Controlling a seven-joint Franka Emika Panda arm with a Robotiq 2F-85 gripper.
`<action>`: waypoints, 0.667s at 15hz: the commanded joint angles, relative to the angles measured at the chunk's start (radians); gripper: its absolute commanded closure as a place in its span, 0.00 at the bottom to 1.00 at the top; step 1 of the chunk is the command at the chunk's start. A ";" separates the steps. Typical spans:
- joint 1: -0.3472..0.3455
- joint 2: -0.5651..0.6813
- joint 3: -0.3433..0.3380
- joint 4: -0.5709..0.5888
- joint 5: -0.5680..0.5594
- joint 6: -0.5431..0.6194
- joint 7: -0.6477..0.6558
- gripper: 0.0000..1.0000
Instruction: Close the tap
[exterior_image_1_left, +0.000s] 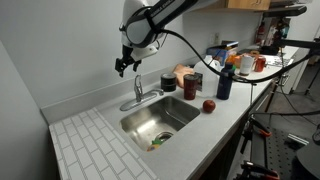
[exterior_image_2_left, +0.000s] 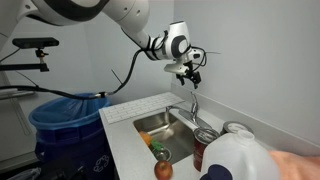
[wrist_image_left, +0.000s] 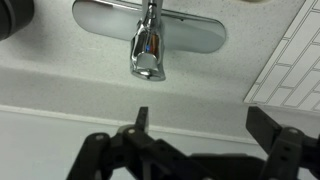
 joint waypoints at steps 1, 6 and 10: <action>0.021 0.068 -0.026 0.091 0.014 -0.006 -0.001 0.00; 0.019 0.096 -0.030 0.103 0.018 -0.012 0.000 0.00; 0.015 0.099 -0.029 0.091 0.029 -0.018 -0.001 0.00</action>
